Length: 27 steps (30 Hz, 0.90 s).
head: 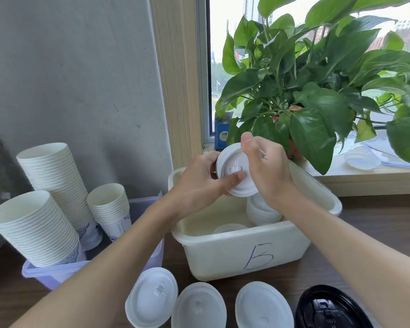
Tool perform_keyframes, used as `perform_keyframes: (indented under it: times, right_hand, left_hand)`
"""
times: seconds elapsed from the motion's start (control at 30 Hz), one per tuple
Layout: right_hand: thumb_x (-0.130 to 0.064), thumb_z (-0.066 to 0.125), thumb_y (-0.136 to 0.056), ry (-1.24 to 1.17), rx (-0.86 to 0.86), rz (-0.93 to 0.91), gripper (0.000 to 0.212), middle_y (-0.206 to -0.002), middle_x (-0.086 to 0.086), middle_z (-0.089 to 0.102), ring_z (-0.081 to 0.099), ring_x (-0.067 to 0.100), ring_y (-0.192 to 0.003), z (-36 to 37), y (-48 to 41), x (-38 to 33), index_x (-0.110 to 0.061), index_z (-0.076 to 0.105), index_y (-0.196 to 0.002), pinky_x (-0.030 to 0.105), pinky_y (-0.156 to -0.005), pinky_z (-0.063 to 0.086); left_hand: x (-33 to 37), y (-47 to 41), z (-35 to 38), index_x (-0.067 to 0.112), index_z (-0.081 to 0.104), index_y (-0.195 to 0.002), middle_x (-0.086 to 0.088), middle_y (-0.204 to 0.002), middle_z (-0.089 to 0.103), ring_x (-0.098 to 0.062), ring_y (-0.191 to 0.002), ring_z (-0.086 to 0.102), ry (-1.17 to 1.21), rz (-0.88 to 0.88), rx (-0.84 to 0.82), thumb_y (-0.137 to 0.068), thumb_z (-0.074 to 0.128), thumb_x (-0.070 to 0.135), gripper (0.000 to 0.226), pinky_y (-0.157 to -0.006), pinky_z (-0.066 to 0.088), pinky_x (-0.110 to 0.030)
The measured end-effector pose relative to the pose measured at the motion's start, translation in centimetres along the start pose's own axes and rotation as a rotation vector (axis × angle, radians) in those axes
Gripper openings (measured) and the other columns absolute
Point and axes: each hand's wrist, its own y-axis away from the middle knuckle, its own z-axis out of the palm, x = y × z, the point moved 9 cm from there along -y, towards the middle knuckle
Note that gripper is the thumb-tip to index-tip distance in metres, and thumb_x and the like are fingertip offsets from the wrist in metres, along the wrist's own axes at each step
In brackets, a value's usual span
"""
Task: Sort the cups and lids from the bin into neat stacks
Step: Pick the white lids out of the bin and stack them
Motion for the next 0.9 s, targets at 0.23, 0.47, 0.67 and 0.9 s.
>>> perform_keyframes:
  times: [0.23,0.47,0.67,0.9]
  right_hand:
    - [-0.051,0.043,-0.087,0.011,0.04,-0.053,0.041,-0.045,-0.021,0.043,0.039,-0.001,-0.05,-0.3,-0.1,-0.5,-0.026,0.041,-0.055,0.012,-0.051,0.032]
    - [-0.055,0.042,-0.086,0.012,-0.094,-0.045,0.041,-0.054,-0.018,0.045,0.039,0.0,-0.055,0.9,-0.2,-0.3,-0.02,0.047,-0.065,0.016,-0.056,0.034]
    - [-0.057,0.022,-0.098,-0.097,-0.468,0.344,0.066,-0.095,0.024,0.07,0.068,0.037,-0.089,5.1,0.8,3.2,-0.008,0.067,-0.098,0.046,-0.081,0.058]
    - [-0.043,0.041,-0.099,0.447,-0.957,0.445,0.046,-0.105,0.01,0.067,0.066,0.02,-0.09,7.8,4.9,8.8,-0.001,0.057,-0.112,0.039,-0.089,0.054]
  left_hand:
    - [0.4,0.2,0.0,0.006,0.063,-0.11,0.0,-0.087,0.066,-0.005,-0.074,0.065,0.03,0.012,-0.002,-0.09,0.071,0.023,0.027,-0.061,0.05,-0.017]
    - [0.1,0.3,-0.8,0.016,0.06,-0.117,0.0,-0.099,0.068,-0.014,-0.088,0.067,-0.107,0.005,0.008,-0.091,0.07,0.03,0.032,-0.072,0.054,-0.026]
    - [-2.8,1.1,-5.2,0.029,0.053,-0.115,0.016,-0.101,0.064,0.001,-0.095,0.061,-0.318,-0.099,0.087,-0.089,0.071,0.033,0.031,-0.076,0.046,-0.015]
    - [-4.0,1.6,-7.3,0.027,0.048,-0.116,0.007,-0.1,0.063,-0.013,-0.092,0.062,-0.335,-0.105,0.235,-0.089,0.068,0.034,0.034,-0.077,0.051,-0.029]
